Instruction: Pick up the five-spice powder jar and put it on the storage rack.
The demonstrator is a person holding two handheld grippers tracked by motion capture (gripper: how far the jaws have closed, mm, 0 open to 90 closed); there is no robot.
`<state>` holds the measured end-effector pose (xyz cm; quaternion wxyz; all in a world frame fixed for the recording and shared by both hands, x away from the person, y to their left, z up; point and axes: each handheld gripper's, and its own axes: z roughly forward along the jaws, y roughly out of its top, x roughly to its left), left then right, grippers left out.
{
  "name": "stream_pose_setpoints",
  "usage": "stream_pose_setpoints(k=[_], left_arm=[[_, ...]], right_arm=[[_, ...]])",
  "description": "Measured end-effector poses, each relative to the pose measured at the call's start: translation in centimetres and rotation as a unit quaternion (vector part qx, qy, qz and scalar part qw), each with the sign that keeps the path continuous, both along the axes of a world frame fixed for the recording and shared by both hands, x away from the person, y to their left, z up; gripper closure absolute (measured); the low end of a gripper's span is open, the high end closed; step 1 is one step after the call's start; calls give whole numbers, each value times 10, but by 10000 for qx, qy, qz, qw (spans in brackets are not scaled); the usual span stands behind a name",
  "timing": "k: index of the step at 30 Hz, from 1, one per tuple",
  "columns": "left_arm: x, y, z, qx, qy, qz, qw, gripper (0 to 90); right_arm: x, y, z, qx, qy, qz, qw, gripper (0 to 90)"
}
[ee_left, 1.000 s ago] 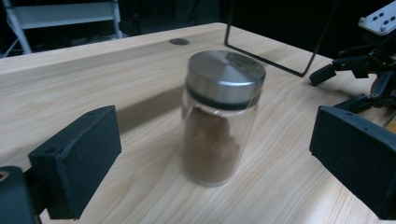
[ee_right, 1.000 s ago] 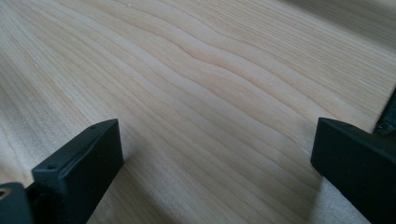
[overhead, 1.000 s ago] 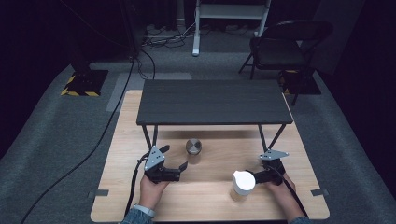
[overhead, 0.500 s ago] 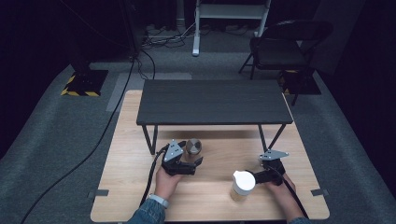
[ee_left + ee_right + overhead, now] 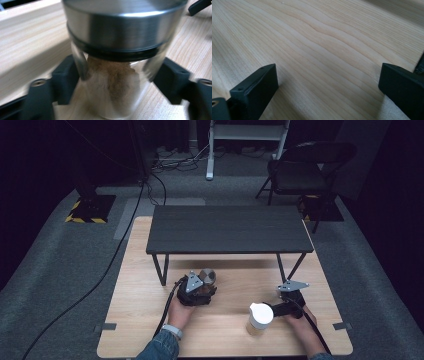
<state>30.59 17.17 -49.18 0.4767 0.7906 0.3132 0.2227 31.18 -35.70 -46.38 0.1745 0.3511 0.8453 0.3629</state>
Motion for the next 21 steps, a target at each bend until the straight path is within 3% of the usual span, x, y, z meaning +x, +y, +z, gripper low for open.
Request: stream_pose_setpoints(k=[16, 21], left_arm=[[2, 3, 0, -31, 35, -92, 9999, 308], [1, 3, 12, 59, 222, -259, 9994, 309]], right_arm=[[0, 0, 0, -7, -3, 65, 10000, 23], [0, -1, 0, -6, -2, 86, 10000, 23]])
